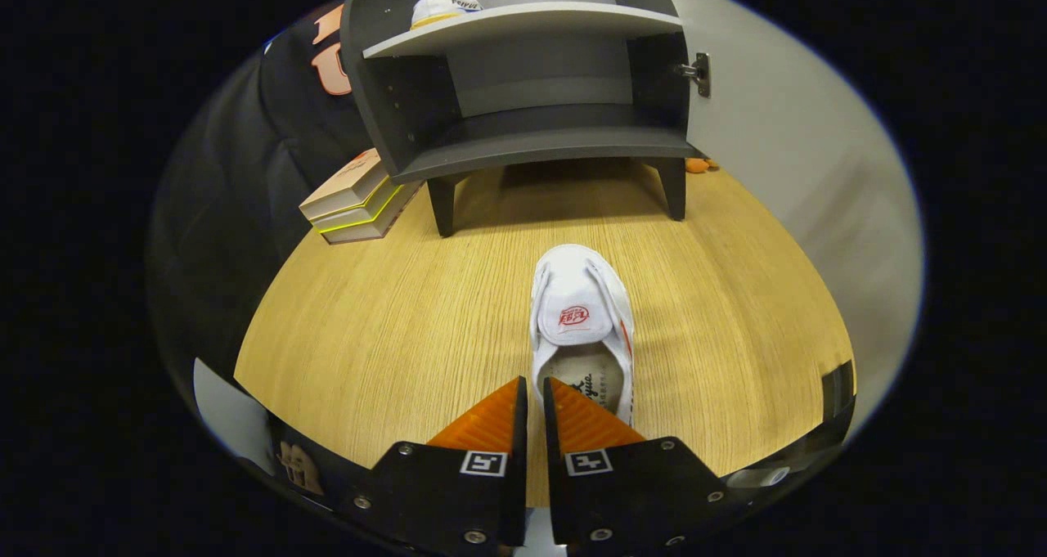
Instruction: Open the shoe cabinet door, grab the shoes and put them into the shoe cabinet, then close the shoe cabinet door.
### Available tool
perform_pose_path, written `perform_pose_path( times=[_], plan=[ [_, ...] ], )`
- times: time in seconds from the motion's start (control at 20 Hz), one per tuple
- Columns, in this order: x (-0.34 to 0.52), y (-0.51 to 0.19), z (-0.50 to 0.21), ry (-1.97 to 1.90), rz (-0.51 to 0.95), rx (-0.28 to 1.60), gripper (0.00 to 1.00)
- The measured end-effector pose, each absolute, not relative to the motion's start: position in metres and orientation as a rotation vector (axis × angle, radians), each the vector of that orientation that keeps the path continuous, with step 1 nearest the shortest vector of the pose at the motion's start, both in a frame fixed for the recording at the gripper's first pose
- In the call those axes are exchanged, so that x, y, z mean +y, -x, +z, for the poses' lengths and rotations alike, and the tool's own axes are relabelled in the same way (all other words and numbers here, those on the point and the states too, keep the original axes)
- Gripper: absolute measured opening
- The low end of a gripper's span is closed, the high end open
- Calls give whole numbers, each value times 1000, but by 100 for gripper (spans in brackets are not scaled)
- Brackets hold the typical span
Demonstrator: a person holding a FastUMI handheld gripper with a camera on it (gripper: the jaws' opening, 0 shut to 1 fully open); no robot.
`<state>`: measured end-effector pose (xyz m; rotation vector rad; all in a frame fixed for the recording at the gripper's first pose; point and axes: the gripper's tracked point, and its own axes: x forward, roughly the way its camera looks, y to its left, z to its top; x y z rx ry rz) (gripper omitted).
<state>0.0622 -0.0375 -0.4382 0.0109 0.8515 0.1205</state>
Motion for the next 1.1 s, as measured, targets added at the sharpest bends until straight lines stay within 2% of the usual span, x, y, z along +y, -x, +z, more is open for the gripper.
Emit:
perform_pose_path(
  times=[0.35,0.55,0.65,1.1],
  plan=[
    [-36,-101,-463,-19,81,862,15],
    [-34,-109,-462,-69,65,833,3],
    [-40,-110,-451,-42,48,800,1],
    [-16,-95,-362,58,135,684,0]
  ],
)
